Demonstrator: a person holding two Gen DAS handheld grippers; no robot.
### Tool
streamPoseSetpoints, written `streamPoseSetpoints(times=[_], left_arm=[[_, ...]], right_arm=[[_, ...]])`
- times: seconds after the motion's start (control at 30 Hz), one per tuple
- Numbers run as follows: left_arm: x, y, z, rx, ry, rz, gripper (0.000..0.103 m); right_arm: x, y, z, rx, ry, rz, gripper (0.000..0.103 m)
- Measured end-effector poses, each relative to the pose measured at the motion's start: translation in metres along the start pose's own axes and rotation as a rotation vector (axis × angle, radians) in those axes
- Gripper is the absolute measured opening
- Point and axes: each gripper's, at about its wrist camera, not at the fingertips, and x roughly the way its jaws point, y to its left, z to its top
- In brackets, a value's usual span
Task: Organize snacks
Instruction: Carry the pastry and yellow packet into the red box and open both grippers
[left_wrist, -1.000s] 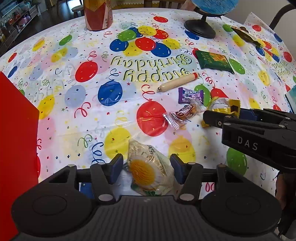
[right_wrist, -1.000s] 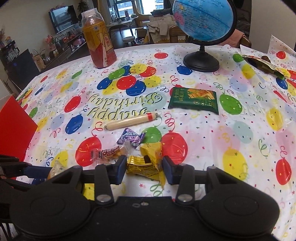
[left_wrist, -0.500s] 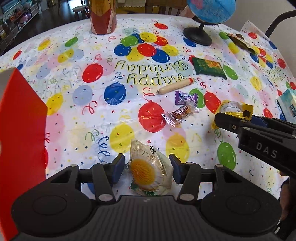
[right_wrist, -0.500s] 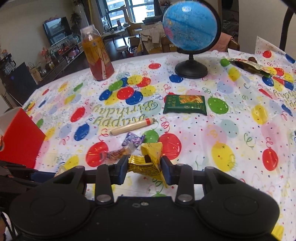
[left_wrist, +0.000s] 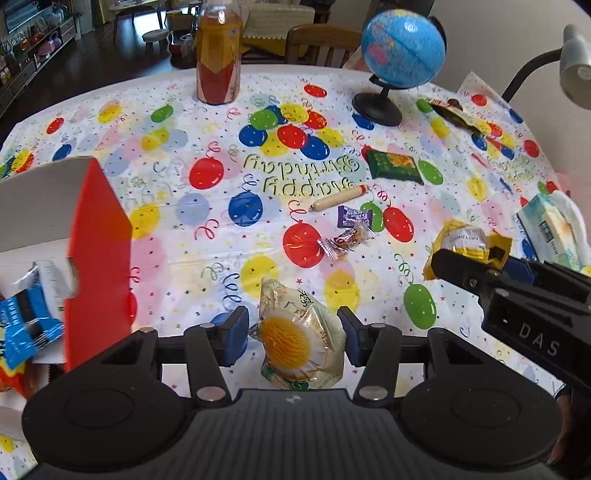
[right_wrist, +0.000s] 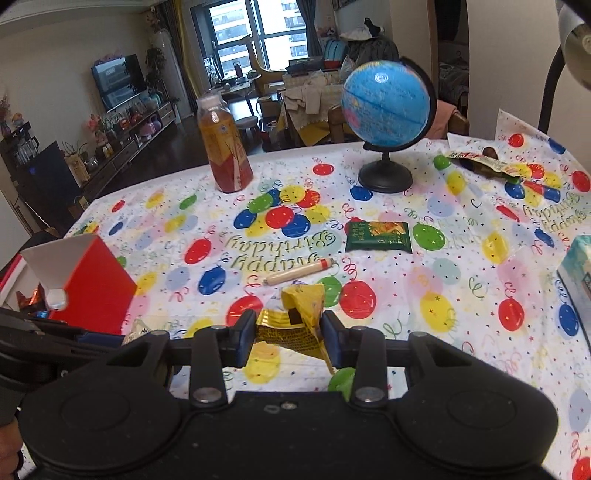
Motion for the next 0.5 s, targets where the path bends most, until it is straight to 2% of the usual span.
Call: streamPoseSetpoints(times=[0.5], left_arm=[[-0.071, 0.049, -0.014, -0.017, -0.096, -0.002, 0.052]], right_arm=[[-0.051, 0.076, -0.004, -0.031, -0.082, 0.044, 0.037]])
